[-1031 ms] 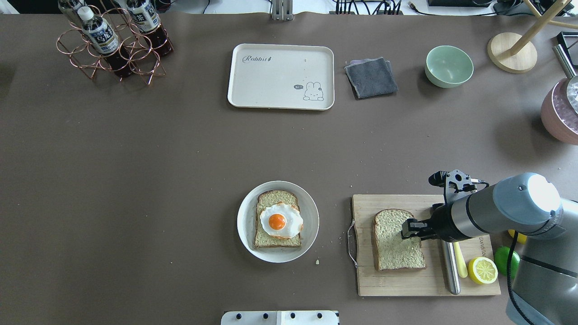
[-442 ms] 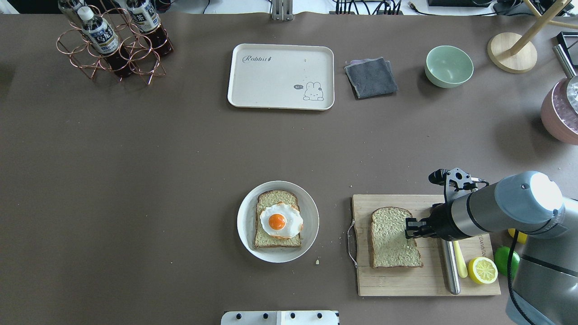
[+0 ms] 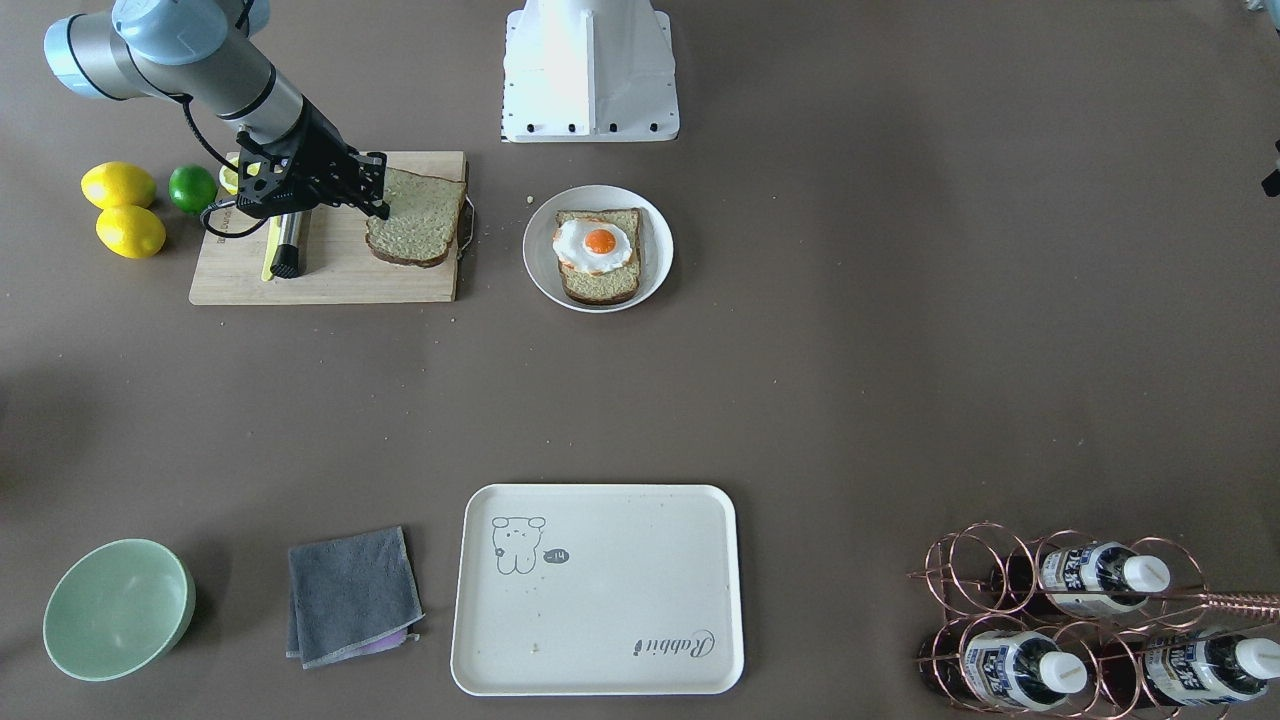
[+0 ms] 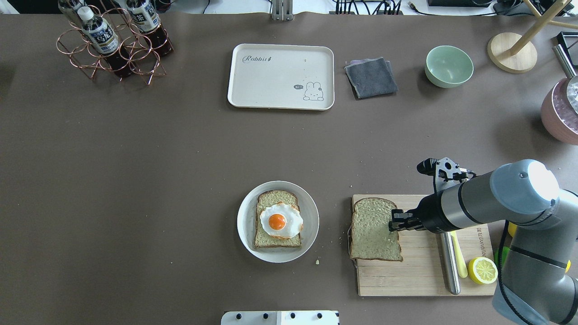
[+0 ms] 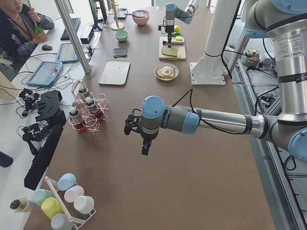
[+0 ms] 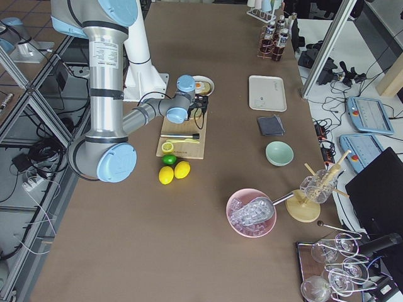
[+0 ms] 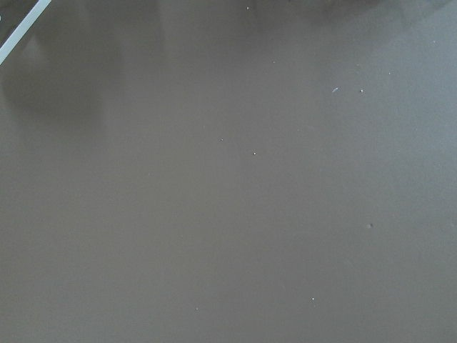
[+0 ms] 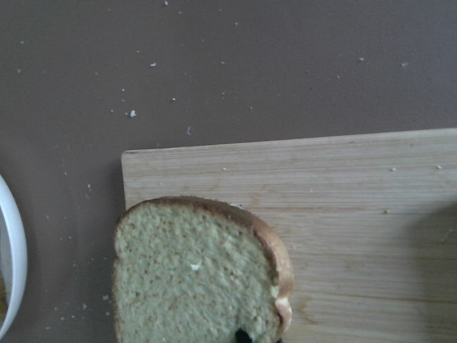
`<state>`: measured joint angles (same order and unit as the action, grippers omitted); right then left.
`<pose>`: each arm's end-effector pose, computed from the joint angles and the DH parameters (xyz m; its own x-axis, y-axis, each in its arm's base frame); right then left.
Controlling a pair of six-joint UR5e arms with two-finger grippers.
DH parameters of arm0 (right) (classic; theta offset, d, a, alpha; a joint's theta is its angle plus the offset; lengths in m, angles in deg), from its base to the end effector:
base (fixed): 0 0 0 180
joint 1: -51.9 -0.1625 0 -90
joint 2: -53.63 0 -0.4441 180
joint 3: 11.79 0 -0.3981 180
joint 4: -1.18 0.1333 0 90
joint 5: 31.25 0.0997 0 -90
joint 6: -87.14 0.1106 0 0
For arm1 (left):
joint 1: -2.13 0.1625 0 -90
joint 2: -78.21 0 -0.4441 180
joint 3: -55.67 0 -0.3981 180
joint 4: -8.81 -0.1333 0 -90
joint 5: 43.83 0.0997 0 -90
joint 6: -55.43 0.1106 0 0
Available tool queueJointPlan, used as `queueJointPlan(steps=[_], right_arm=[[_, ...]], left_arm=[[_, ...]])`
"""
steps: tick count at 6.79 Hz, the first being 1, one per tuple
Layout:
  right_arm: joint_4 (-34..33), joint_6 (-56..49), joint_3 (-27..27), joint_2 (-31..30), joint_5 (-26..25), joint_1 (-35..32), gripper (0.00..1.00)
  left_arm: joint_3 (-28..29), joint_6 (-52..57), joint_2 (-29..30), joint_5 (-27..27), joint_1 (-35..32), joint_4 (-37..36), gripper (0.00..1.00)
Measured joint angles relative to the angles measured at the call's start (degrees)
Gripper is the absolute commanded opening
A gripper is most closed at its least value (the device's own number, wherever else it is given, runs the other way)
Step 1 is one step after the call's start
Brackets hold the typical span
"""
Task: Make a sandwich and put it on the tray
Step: 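Carry the bread slice over the egg and lay it on top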
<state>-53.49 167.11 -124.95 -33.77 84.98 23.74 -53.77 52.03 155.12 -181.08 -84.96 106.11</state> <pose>-0.4131 -0.3169 0.3938 0.4340 0.0551 0.8992 -0.0068 0.9983 -0.0579 -0.0312 -0.4118 0.6005 0.6709 0.1496 -0.7263 -0.0096 0.9811 0.1933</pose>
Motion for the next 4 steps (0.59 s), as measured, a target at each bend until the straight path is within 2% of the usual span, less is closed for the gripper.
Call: queueJointPlan(steps=[4], right_arm=[[-0.4, 3.1, 8.8, 17.8, 0.2, 2.7, 0.0]], left_arm=[[0.3, 0.0, -0.1, -0.1, 0.2, 0.0, 0.98]])
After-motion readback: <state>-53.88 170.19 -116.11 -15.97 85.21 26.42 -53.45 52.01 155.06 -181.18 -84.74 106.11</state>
